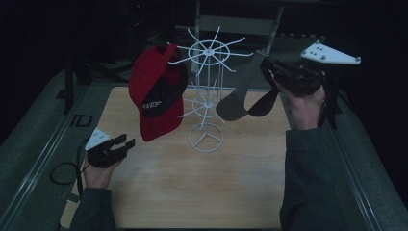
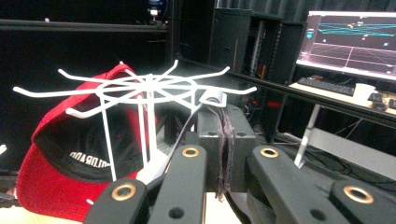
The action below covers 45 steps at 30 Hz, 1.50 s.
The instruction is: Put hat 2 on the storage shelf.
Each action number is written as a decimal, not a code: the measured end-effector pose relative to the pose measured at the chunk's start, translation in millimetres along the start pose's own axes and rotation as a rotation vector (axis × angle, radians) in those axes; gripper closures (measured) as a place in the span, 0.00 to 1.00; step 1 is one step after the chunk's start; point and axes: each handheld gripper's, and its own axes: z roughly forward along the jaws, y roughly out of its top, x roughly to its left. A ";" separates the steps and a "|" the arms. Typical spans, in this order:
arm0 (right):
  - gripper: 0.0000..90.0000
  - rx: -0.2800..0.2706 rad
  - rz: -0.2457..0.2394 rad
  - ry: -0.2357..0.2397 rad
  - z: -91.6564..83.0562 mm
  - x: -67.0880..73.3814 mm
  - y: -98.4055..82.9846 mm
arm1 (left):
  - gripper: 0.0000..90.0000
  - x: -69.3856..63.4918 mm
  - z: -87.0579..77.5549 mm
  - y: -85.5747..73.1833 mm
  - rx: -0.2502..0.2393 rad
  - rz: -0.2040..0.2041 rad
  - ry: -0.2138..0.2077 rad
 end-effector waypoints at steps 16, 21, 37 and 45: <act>0.97 0.013 0.012 0.015 9.3 -1.4 1.5 | 0.62 0.0 0.8 -0.1 0.000 -0.002 -0.001; 0.97 0.025 0.009 0.022 12.8 -0.5 0.6 | 0.62 0.1 1.1 -0.3 0.000 -0.002 -0.001; 0.97 0.048 0.003 0.030 20.2 -0.9 4.0 | 0.62 0.2 0.8 0.0 0.000 -0.001 -0.001; 0.97 0.068 -0.004 0.027 25.0 -2.3 5.8 | 0.62 0.2 0.3 0.3 0.000 0.000 -0.001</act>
